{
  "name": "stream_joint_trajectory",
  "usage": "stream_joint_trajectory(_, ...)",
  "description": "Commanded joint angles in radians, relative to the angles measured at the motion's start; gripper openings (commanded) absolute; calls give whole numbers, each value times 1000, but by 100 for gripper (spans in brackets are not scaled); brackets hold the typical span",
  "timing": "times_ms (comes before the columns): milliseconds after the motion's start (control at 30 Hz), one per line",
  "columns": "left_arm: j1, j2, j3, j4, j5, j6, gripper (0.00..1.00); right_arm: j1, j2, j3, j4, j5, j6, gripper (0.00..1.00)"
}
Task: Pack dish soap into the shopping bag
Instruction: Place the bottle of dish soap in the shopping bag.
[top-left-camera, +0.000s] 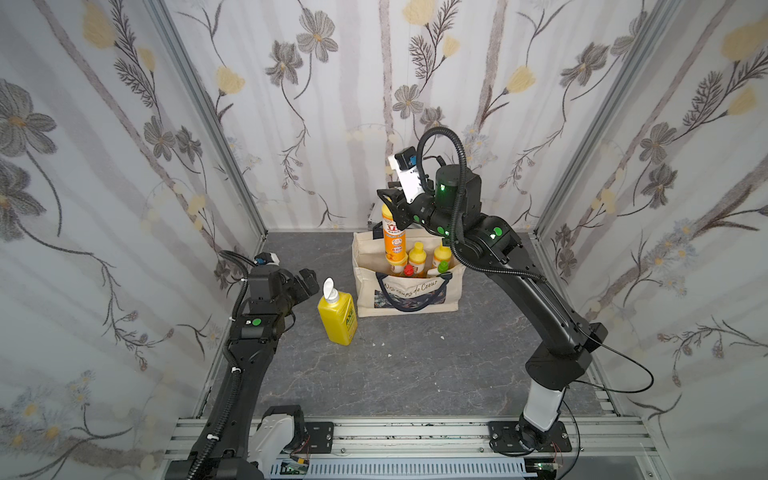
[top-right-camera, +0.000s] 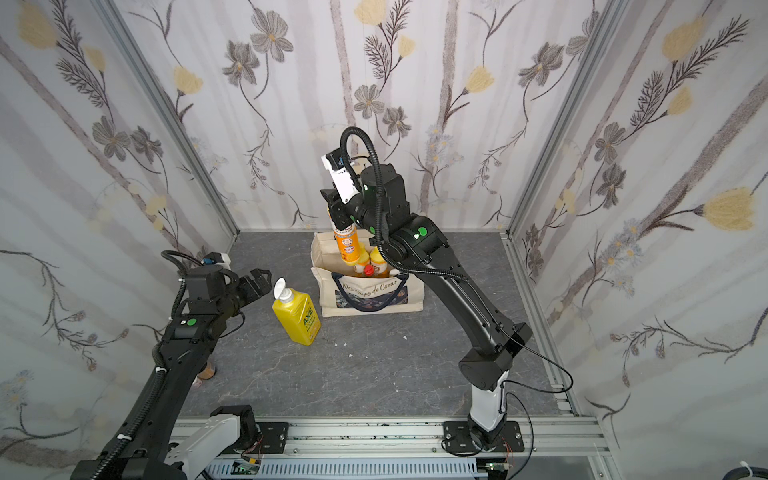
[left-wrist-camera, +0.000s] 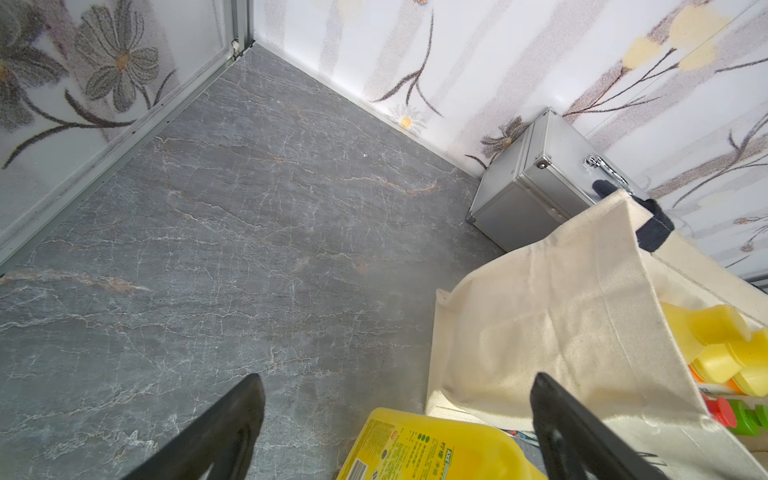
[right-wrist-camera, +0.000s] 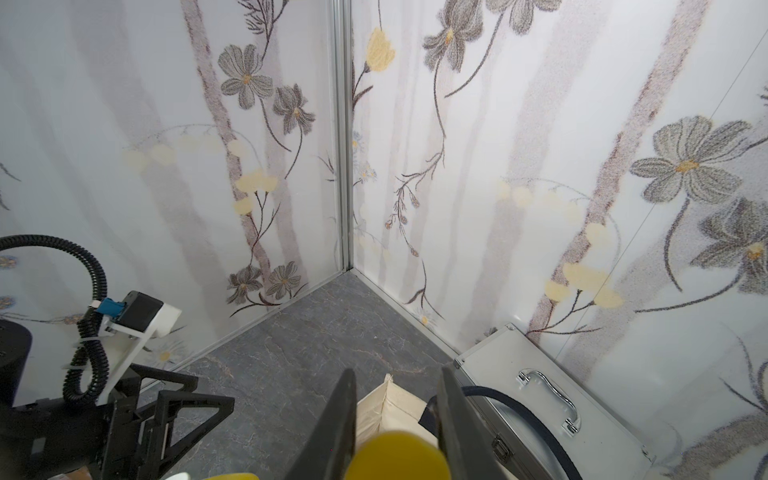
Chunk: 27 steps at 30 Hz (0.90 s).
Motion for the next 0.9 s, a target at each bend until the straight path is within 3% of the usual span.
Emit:
stream_joint_trajectory(0,1,-5,4,8,-8,5,100,0,22,11,122,5,-9,0)
stream_joint_trajectory(667,1,0,1,14,5,2,100,-13,130,4,77,-39,3,0)
stream_joint_trajectory(867,1,1,-2,16,3,0,100,-14,123,-66,79,-52,10,0)
